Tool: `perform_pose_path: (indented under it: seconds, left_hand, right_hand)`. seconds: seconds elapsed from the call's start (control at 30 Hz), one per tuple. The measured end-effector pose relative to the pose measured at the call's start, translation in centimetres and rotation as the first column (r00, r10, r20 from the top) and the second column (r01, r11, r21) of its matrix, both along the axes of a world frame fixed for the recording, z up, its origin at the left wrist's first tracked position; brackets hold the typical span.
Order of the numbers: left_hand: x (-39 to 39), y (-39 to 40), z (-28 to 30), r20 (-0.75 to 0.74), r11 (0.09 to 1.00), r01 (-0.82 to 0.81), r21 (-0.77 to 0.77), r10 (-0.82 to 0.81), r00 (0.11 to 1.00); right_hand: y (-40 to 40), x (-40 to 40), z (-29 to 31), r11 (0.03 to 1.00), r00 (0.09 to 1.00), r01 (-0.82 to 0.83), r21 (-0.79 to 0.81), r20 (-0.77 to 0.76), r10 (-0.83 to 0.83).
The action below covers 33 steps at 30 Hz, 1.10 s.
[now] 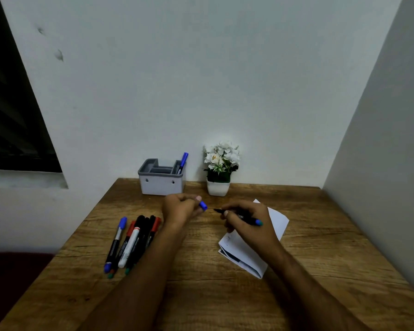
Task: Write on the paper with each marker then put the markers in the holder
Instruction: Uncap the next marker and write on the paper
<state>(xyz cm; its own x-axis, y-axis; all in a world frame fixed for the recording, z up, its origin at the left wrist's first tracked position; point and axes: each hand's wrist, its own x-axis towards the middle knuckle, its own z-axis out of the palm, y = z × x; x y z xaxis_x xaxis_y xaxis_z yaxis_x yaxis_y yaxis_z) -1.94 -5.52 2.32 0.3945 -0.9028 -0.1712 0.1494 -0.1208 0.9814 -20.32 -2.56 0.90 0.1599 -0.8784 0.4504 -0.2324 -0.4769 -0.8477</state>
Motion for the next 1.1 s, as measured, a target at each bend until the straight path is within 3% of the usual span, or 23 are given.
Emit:
perform_pose_path:
  seconds: [0.1, 0.2, 0.53, 0.77, 1.0, 1.1]
  left_hand:
    - [-0.2, 0.6, 0.1, -0.311, 0.997, 0.047, 0.058, -0.027, 0.950]
    - [-0.5, 1.0, 0.1, -0.402, 0.995, 0.069, 0.077, -0.032, 0.915]
    - [-0.7, 1.7, 0.2, -0.485, 0.991, 0.100, 0.092, -0.043, 0.873]
    - [-1.3, 2.3, 0.6, -0.482, 0.986, 0.151, 0.072, -0.098, 0.871]
    - [-1.4, 1.6, 1.0, -0.484, 0.998, 0.048, 0.045, -0.020, 0.875]
    - [-0.9, 1.4, 1.1, -0.451, 0.995, 0.095, -0.003, -0.086, 0.888]
  right_hand:
    - [0.0, 0.6, -0.4, 1.000, 1.000, -0.003, -0.006, -0.015, 0.003]
    - [-0.1, 0.8, -0.5, 1.000, 1.000, 0.008, -0.009, -0.026, -0.008]
    - [-0.2, 1.2, -0.5, 1.000, 1.000, -0.007, -0.024, -0.008, 0.006]
    - [-1.2, 1.5, -1.3, 0.998, 1.000, -0.008, -0.067, -0.027, 0.006]
    - [-1.9, 2.6, -0.5, 0.998, 0.999, 0.000, -0.064, 0.033, 0.002]
    - [-2.3, 3.0, 0.0, 0.996, 0.999, -0.029, -0.087, 0.020, 0.031]
